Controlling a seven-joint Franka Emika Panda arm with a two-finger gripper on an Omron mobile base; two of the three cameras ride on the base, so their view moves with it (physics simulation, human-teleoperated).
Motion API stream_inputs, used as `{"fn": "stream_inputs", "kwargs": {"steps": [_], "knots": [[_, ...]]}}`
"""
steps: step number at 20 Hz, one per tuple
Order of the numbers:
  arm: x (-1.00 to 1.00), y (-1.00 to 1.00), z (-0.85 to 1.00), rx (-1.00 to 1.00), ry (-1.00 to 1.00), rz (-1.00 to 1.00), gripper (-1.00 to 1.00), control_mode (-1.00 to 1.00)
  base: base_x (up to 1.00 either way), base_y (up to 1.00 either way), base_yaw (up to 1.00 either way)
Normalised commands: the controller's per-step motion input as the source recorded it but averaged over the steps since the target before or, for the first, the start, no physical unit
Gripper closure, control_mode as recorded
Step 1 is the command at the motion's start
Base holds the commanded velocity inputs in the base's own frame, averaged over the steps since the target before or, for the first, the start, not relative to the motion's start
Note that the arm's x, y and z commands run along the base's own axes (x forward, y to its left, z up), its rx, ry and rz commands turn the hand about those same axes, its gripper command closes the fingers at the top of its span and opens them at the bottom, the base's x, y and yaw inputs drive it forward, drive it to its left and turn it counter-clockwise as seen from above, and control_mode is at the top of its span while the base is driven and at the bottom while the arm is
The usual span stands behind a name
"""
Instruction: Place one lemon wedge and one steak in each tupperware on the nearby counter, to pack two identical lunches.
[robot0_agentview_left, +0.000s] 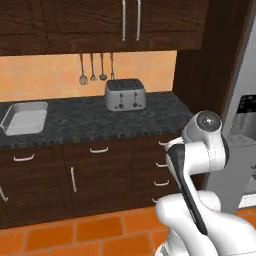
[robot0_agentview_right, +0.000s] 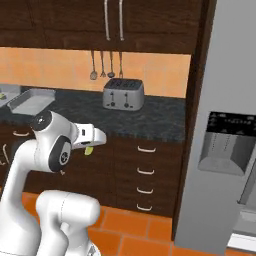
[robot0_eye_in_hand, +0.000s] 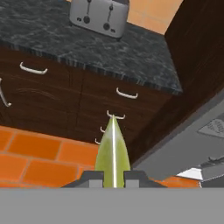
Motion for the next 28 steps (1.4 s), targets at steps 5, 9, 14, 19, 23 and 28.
{"fn": "stream_inputs", "kwargs": {"steps": [5, 9, 14, 19, 23, 28], "knots": [[0.00, 0.00, 0.00, 0.00, 0.00, 0.00, 1.00, 1.00, 0.94, 1.00, 0.00], [0.00, 0.00, 0.00, 0.00, 0.00, 0.00, 1.00, 1.00, 0.76, 1.00, 0.00], [0.00, 0.00, 0.00, 0.00, 0.00, 0.00, 1.00, 1.00, 0.55, 1.00, 0.00], [0.00, 0.00, 0.00, 0.00, 0.00, 0.00, 1.00, 1.00, 0.59, 1.00, 0.00], [0.00, 0.00, 0.00, 0.00, 0.00, 0.00, 1.00, 1.00, 0.58, 0.61, -0.02], [0.66, 0.13, -0.19, 0.00, 0.08, 0.00, 1.00, -1.00, 0.00, 0.00, 0.00]]}}
